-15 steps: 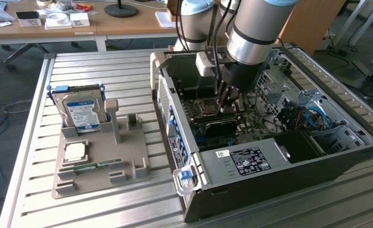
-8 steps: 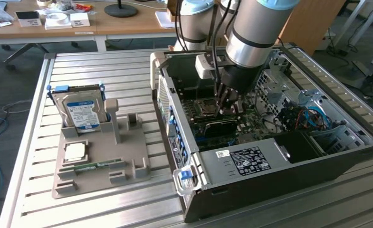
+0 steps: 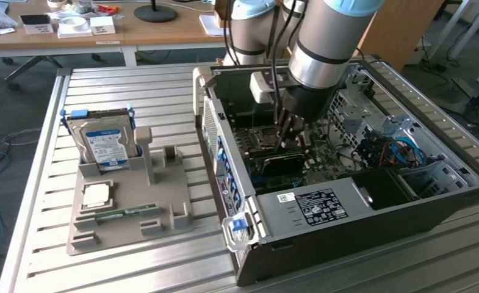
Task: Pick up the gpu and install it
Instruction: 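Press down on the gpu until it lock into place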
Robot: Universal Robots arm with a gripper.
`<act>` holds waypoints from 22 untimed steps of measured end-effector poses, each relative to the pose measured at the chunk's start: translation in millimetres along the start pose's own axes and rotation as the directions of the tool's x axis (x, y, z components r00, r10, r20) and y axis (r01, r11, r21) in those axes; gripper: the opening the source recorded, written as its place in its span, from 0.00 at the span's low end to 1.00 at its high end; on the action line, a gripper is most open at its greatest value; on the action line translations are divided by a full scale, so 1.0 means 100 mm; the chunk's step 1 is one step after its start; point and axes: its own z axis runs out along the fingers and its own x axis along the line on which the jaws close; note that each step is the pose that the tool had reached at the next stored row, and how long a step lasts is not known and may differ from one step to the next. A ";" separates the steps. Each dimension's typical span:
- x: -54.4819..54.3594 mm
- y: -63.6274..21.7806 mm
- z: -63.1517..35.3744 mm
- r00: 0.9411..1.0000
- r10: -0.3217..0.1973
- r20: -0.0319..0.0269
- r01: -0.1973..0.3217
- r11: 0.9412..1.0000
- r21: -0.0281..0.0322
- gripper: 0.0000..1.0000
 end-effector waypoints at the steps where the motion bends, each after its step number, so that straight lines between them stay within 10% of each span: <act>1: 0.00 0.000 0.015 1.000 0.000 0.000 0.000 1.000 0.000 0.11; 22: 0.00 0.001 0.105 1.000 0.000 0.001 0.000 1.000 0.000 0.11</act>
